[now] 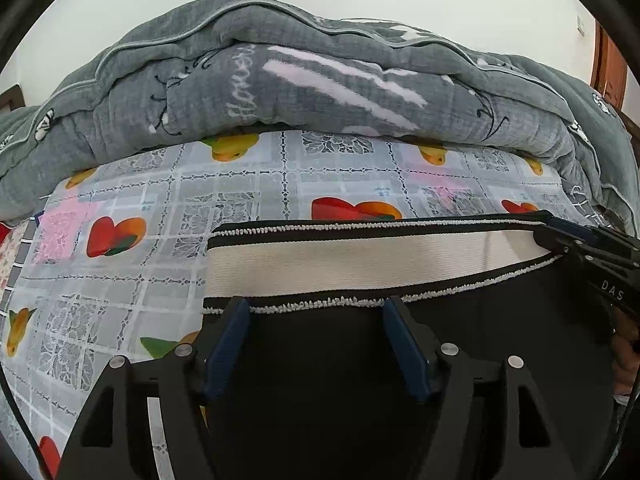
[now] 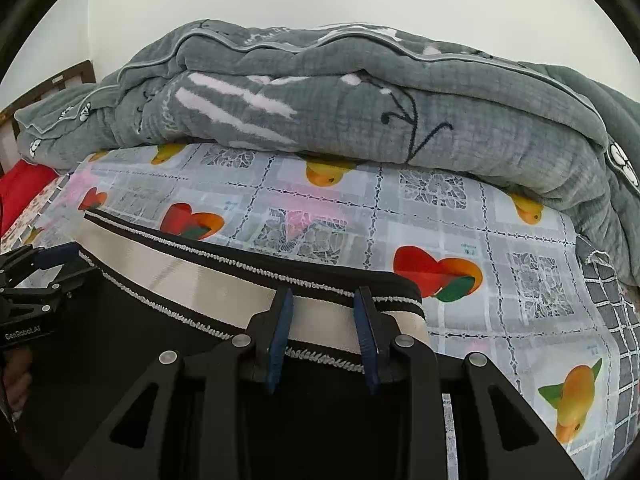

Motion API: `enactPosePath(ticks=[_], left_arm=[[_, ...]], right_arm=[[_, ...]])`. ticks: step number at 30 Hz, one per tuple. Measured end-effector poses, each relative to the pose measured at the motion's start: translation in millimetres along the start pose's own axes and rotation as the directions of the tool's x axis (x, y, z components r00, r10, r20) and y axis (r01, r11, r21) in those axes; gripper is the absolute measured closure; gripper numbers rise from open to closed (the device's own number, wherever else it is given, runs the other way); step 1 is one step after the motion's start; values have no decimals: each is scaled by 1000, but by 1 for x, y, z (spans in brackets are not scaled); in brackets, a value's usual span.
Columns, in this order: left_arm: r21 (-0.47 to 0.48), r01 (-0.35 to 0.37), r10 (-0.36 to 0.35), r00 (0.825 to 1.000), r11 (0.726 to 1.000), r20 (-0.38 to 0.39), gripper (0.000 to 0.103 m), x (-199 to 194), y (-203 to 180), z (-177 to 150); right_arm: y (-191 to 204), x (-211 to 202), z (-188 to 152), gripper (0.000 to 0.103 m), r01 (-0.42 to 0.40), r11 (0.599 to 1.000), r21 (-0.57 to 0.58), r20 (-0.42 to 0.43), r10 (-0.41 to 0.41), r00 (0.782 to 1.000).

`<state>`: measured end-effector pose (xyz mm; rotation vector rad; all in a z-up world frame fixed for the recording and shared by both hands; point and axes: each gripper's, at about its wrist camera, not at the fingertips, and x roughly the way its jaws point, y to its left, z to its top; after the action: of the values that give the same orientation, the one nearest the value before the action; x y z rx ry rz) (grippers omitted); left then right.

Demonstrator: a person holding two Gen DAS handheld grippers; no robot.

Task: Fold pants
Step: 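Lower the folded trousers onto the sheet and open both tools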

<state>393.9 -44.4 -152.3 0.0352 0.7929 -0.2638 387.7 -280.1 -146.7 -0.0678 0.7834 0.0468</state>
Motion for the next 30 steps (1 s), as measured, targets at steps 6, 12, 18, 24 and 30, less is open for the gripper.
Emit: enactPosePath(ticks=[6,12,18,24,30], left_arm=[[17,14,-14,999,1000,-44,32,-20,0,-12],[44,-29,30,999,999,-30,32,-78,-9,-71],[-17,-18,18,1000,1000,13,32,-136,-16,-132],[-74,-26,24,999,997,-31,34,-180,-27,-162],[-118,-8,15,998,993,59,32,-247,-46,-162]], right_arm=[[1,-19,-4,62,5,1000,-21,-18,-5,1000],[-2,-72,-56,53,-37,999,-40,-26,36,999],[-12,-121,-120,53,-56,998,-6,-34,56,998],[-25,-163,-158,54,-56,996,64,-86,61,994],[-26,-246,-160,42,-26,996,90,20,25,1000]])
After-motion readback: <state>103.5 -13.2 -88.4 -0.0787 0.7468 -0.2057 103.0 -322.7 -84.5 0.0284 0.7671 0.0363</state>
